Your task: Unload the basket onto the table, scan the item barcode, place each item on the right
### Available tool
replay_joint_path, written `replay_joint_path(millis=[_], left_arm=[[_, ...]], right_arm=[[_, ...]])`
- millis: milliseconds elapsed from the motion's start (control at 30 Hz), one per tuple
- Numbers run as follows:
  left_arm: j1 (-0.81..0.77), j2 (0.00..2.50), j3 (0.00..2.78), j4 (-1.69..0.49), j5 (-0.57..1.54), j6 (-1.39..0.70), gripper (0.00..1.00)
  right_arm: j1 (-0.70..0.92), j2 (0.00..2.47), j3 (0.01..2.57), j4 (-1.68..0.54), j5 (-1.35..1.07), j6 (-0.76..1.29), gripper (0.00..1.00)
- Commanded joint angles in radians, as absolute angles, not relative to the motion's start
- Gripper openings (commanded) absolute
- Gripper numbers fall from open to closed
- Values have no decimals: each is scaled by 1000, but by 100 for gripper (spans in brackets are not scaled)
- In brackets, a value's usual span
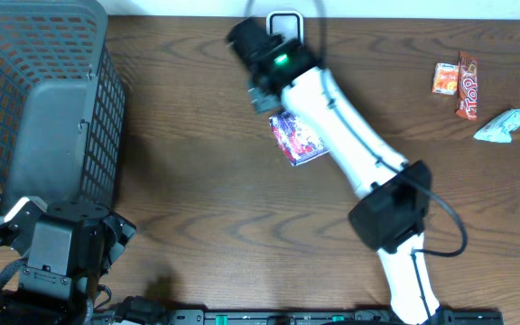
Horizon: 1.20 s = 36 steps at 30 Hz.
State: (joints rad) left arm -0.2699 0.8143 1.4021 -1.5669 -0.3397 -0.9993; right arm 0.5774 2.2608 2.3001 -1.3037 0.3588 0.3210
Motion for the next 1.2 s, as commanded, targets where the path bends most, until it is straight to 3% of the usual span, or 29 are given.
replay_joint_path(millis=[0,167,267,400,533,733,767,867,933,1033,1167], left_arm=[[-268,815,1403,-1570,-353,-1015,98],[-268,815,1403,-1570,-353,-1015,98],[-268,815,1403,-1570,-353,-1015,98],[-268,815,1403,-1570,-353,-1015,98],[-268,815,1403,-1570,-353,-1015,98],[-268,815,1403,-1570,-353,-1015,98],[-268,815,1403,-1570,-353,-1015,98],[-268,815,1403,-1570,-353,-1015,98],[-268,815,1403,-1570,-353,-1015,98],[-268,815,1403,-1570,-353,-1015,98],[-268,815,1403,-1570,-353,-1015,98]], right_arm=[[432,2275,2293,-1314,141,180,84],[241,2333,2244,-1336,-363,-2,84],[177,2356,2197,-1324,-443,-2,84],[120,2362,2093,-1313,-593,-99,73],[90,2362,1980,-1314,-751,-185,76],[82,2362,1814,-1173,-743,-159,75],[86,2362,1792,-1145,-743,-144,71],[93,2362,1758,-1102,-743,-98,41],[93,2360,1764,-1099,-743,-62,37],[93,2349,1808,-1106,-728,-31,2],[100,2308,1914,-1133,-577,115,1]])
